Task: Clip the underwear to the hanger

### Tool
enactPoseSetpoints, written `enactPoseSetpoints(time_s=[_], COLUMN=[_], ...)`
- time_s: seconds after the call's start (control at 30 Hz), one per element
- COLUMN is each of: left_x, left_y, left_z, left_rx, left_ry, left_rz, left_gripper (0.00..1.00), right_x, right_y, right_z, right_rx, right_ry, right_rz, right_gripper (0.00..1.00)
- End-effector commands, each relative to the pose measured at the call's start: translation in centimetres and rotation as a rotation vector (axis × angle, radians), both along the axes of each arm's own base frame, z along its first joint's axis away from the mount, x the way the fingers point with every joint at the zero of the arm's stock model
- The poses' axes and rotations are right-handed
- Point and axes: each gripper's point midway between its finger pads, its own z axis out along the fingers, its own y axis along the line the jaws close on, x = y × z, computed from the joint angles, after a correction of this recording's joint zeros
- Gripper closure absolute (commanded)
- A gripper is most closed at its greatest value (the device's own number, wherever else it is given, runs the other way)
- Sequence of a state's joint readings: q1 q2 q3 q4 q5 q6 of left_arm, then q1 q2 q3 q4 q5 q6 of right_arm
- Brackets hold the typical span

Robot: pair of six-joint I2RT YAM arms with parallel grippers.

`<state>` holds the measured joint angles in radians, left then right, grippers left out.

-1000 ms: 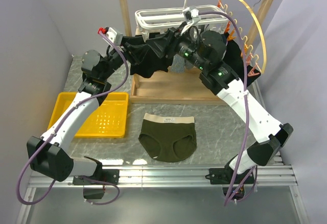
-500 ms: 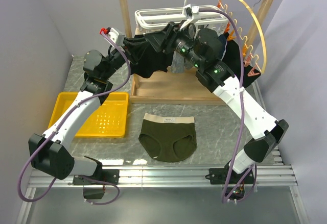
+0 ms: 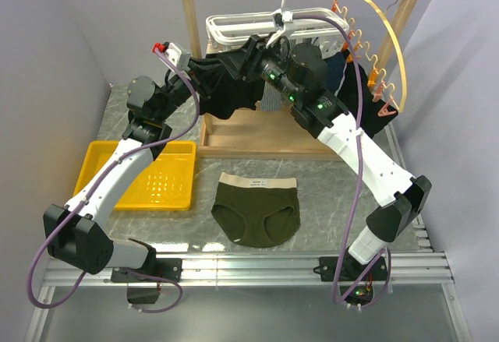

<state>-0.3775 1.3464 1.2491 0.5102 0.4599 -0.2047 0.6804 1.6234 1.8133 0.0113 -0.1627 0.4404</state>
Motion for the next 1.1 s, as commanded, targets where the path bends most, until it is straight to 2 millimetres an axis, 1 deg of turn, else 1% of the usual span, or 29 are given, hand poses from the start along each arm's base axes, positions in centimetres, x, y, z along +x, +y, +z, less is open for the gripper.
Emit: enactPoseSetpoints(time_s=[0.0,0.3,0.37,0.47,0.5,0.57,0.6,0.63,0.7,0.73,0.77,0.8,0.83,0.87,0.93,1.0,1.03,1.07], left_x=[-1.7,-1.9,-2.0,-2.2,-2.2,-2.1,-2.1,-2.2,-2.1,-2.2,-2.1,-2.2,-2.2,-2.1,-2.0,-1.9,-1.7,-1.8], left_y=[-0.4,-0.7,-0.7,-0.9,-0.9,-0.9,-0.9,-0.7,-0.8,-0.7,-0.6,-0.6,-0.6,-0.6,-0.5,-0.5,-0.5,-0.5], left_z=[2.2,1.9,1.8,1.8,1.9,1.8,1.9,2.2,2.2,2.2,2.2,2.2,2.2,2.2,2.3,2.7,2.6,3.1], left_rx=[-0.01,0.004,0.009,0.011,0.009,0.011,0.01,0.006,0.008,0.009,0.01,0.01,0.011,0.014,0.01,0.004,0.004,0.001], left_ry=[-0.063,-0.054,-0.053,-0.053,-0.053,-0.047,-0.044,-0.048,-0.043,-0.042,-0.04,-0.037,-0.034,-0.033,-0.034,-0.037,-0.035,-0.043], left_rz=[-0.05,-0.071,-0.078,-0.087,-0.088,-0.088,-0.087,-0.084,-0.08,-0.078,-0.073,-0.073,-0.073,-0.071,-0.062,-0.057,-0.056,-0.058], left_gripper=[0.96,0.97,0.97,0.96,0.96,0.9,0.88,0.81,0.75,0.69,0.66,0.63,0.57,0.54,0.48,0.48,0.5,0.51], right_x=[-0.8,0.1,0.2,0.2,0.3,0.4,0.3,0.4,0.1,0.1,0.0,-0.1,-0.1,0.0,0.0,-0.1,-0.2,-0.3], right_y=[-0.2,0.1,0.1,0.0,0.1,0.0,0.0,-0.1,-0.1,-0.1,-0.2,-0.1,-0.2,-0.3,-0.2,-0.3,-0.2,-0.2], right_z=[4.1,3.8,3.9,4.1,4.2,4.2,4.1,4.0,4.2,4.2,4.3,4.3,4.3,4.4,4.2,4.2,4.1,4.0], right_rx=[0.057,0.032,0.031,0.028,0.026,0.026,0.027,0.027,0.033,0.035,0.039,0.039,0.042,0.044,0.046,0.05,0.051,0.054], right_ry=[-0.124,-0.138,-0.143,-0.15,-0.149,-0.147,-0.142,-0.139,-0.136,-0.134,-0.134,-0.132,-0.131,-0.129,-0.123,-0.117,-0.113,-0.109], right_rz=[-0.013,-0.07,-0.076,-0.084,-0.086,-0.09,-0.087,-0.09,-0.082,-0.081,-0.081,-0.079,-0.078,-0.085,-0.084,-0.082,-0.077,-0.071], right_gripper=[0.43,0.44,0.47,0.58,0.63,0.7,0.77,0.79,0.86,0.88,0.89,0.93,0.97,1.0,1.0,1.0,1.0,1.0])
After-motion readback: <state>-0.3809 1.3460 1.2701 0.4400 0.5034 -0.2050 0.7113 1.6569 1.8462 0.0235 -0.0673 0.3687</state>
